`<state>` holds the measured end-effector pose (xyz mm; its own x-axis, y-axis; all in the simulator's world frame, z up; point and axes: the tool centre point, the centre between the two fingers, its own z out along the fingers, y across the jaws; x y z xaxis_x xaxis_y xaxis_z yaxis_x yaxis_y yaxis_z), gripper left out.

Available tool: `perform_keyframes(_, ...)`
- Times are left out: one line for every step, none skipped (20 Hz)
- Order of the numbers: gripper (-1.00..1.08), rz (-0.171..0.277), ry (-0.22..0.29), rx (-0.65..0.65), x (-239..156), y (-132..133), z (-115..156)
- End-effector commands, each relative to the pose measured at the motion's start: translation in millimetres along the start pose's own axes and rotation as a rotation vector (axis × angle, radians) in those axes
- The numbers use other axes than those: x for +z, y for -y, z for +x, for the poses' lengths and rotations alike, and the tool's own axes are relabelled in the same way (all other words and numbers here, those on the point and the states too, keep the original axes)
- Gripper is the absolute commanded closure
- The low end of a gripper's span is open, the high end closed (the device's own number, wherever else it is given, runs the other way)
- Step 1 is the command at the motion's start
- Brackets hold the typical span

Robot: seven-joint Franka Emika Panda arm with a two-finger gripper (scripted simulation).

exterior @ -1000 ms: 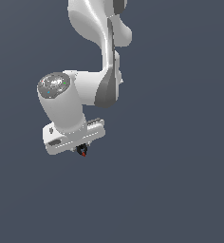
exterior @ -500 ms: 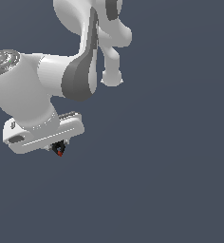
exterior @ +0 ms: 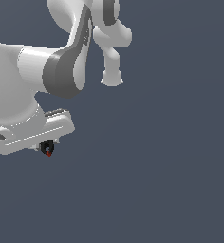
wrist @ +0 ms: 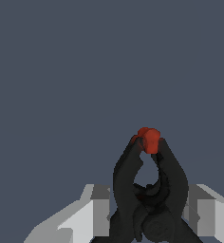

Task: Pick up the object and move it to a goal position.

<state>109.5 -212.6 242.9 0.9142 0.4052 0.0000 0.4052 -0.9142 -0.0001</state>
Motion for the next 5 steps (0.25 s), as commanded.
perform_keyframes(1.08,0.0,0.0,-0.001,-2.5,-2.9,0.2)
perform_keyframes(1.08,0.0,0.0,-0.001,-3.0,-3.6,0.3)
perform_keyframes(1.08,0.0,0.0,-0.001,-3.4,-4.1,0.3)
perform_keyframes(1.08,0.0,0.0,-0.001,-3.6,-4.3,0.3)
perform_keyframes(1.08,0.0,0.0,-0.001,-3.7,-4.4,0.3)
